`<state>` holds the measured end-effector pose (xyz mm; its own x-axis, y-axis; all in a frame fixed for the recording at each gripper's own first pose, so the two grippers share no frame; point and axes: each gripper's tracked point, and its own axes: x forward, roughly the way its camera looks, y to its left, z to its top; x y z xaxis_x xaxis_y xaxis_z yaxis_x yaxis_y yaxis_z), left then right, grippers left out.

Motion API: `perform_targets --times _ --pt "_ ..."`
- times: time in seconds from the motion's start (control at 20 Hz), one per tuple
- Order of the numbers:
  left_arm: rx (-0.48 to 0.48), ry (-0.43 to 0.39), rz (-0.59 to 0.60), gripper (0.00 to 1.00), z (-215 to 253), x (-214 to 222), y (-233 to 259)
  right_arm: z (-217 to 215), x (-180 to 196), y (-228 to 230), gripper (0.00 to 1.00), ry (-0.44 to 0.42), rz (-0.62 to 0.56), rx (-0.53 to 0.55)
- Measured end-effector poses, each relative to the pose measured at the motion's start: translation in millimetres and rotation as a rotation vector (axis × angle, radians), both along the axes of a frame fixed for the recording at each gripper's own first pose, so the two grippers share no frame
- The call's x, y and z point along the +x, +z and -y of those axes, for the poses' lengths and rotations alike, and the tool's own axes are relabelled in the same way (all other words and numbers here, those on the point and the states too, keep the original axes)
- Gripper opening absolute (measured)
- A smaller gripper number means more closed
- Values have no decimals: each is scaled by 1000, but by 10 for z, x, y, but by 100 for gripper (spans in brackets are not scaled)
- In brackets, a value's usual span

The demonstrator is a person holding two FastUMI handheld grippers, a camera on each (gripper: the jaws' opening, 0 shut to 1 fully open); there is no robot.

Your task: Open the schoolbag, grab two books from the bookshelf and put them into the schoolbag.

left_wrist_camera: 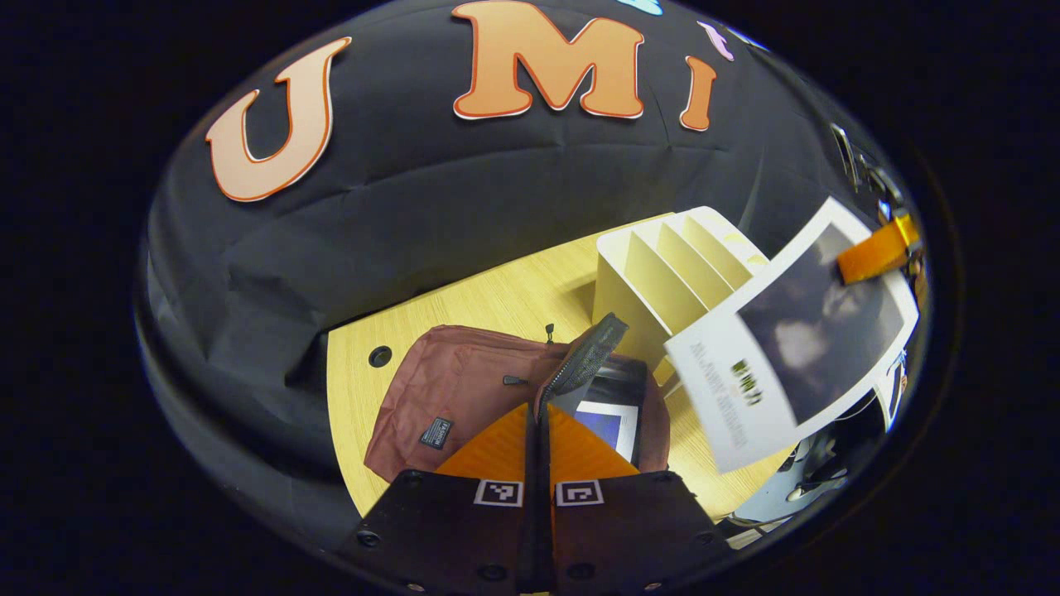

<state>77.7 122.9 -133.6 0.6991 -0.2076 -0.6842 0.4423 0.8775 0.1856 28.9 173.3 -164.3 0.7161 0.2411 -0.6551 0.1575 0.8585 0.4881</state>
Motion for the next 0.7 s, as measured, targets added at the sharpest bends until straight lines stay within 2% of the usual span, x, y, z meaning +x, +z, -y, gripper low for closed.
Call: perform_targets --times 0.2,0.35,0.55,0.7 --pt "3 2 -10 1 54 -47 14 -42 159 -634 37 -92 29 194" --pt "24 -16 -6 1 119 -44 54 -51 327 -1100 37 -173 20 240" --pt "57 -53 -2 1 221 -114 115 -282 502 -1368 37 -190 74 325" --pt "79 -68 15 0 266 -128 187 -438 663 -1502 37 -207 154 332"
